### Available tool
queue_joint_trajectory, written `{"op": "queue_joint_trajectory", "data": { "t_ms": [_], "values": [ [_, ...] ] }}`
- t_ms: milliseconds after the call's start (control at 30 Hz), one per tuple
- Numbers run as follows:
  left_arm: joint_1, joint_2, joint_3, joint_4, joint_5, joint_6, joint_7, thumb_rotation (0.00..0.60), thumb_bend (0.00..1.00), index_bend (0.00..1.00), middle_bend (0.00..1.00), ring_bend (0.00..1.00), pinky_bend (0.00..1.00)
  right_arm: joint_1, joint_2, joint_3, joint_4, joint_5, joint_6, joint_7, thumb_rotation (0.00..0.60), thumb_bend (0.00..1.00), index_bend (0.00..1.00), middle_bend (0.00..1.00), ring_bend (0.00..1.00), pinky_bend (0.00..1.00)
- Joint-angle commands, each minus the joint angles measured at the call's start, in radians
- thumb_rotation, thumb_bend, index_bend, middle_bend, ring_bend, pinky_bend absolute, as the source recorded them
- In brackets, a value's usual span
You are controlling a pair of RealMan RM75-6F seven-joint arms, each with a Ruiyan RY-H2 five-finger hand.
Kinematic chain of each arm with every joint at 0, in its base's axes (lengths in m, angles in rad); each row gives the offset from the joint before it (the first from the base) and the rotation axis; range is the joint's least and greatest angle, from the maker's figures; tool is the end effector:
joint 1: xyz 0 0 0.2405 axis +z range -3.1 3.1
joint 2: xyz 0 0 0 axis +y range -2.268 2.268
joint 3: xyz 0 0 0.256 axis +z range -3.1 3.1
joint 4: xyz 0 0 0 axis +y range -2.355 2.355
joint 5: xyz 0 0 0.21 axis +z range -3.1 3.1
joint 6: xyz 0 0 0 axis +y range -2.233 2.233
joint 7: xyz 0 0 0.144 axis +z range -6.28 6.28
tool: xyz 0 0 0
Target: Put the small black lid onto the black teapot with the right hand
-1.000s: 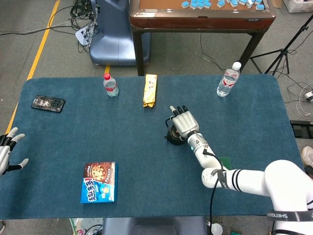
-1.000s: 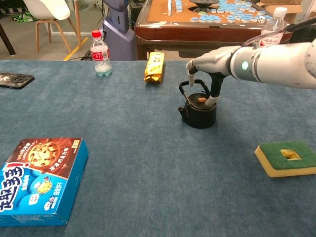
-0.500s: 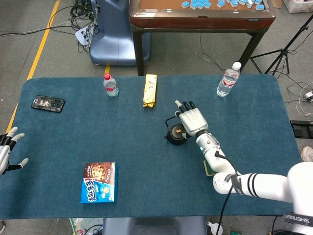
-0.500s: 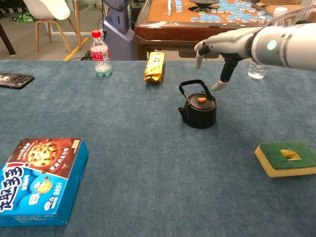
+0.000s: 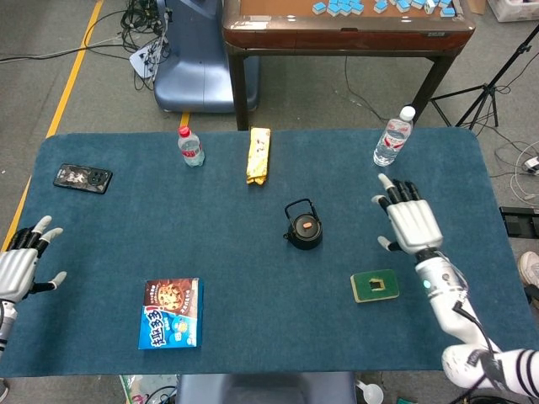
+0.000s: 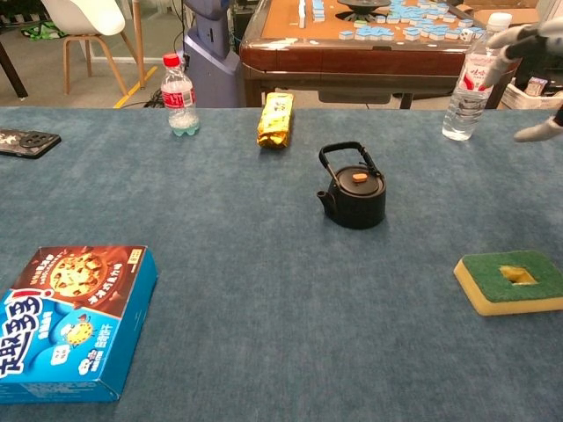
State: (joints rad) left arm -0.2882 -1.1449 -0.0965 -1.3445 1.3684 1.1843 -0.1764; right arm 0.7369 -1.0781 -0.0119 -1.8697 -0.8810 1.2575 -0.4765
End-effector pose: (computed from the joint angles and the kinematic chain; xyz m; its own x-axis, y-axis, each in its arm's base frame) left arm -0.3484 0.2642 0.1650 0.4206 0.1212 0.8991 0.9052 0.0099 -0.4248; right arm -0.1982 -0.3183 0.1277 0.5939 -0.1543 0.7896 -0.8046 -0.1168 0.5823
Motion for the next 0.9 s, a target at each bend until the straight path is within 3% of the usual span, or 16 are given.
{"op": "queue_joint_trajectory", "data": {
  "t_ms": [33,400,900],
  "values": [
    [-0.002,0.013,0.0,-0.056,0.001,0.014,0.055,0.6,0.26,0.16,0.0,0.0,0.0,-0.099,0.049,-0.045,-0.007,-0.091,0.056,0.095,0.6,0.22,0.26,0.0,0.0,0.0],
    [-0.037,-0.002,-0.008,-0.183,-0.024,-0.002,0.223,0.6,0.26,0.16,0.0,0.0,0.0,-0.305,0.1,-0.085,0.081,-0.275,0.146,0.308,0.6,0.22,0.26,0.0,0.0,0.0],
    [-0.058,0.002,-0.011,-0.27,-0.034,0.014,0.343,0.6,0.26,0.16,0.0,0.0,0.0,-0.431,0.15,-0.045,0.033,-0.379,0.235,0.288,0.6,0.22,0.26,0.0,0.0,0.0]
  ]
}}
